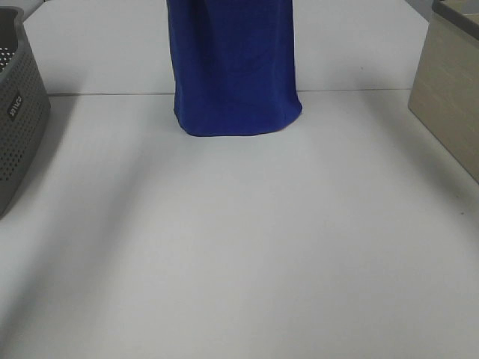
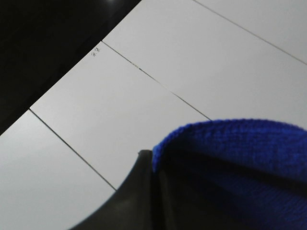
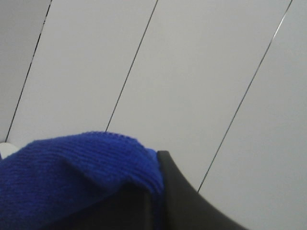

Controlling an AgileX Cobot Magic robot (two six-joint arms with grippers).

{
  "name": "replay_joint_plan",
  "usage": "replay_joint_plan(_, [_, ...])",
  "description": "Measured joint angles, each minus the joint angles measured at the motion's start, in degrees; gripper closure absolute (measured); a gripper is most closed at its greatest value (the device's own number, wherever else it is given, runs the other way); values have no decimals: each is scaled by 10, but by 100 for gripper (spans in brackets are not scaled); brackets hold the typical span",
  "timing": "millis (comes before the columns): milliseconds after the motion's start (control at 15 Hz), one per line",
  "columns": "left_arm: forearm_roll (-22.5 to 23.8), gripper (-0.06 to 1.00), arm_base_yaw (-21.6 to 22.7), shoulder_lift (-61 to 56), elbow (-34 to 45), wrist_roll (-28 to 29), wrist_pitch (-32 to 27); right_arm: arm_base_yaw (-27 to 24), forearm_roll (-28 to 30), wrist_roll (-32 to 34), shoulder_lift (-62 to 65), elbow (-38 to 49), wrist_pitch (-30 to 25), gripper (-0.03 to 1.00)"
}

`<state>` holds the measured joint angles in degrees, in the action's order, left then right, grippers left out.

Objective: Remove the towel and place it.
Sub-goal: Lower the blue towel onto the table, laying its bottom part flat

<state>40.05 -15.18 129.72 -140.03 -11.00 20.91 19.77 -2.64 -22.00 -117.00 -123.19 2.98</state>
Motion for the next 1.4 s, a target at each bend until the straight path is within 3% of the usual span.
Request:
replay_joint_plan(267, [-33, 94, 34, 60, -78, -1, 1, -11, -1, 0, -33, -7, 60, 95])
replay_joint_plan(533, [-46, 94, 42, 74, -96, -7, 28, -11, -1, 0, -91, -121, 58, 95])
replay_joint_plan(1067, [-66, 94, 52, 75, -109, -11, 42, -25, -1, 5, -92, -128, 37, 95])
replay_joint_plan(1267, [-61, 94, 50, 75, -109, 14, 10, -25, -9, 7, -92, -128, -79, 95])
replay_joint_plan(1400, [-42, 94, 42, 70, -109, 91, -53, -25, -19, 14, -85, -128, -167, 95])
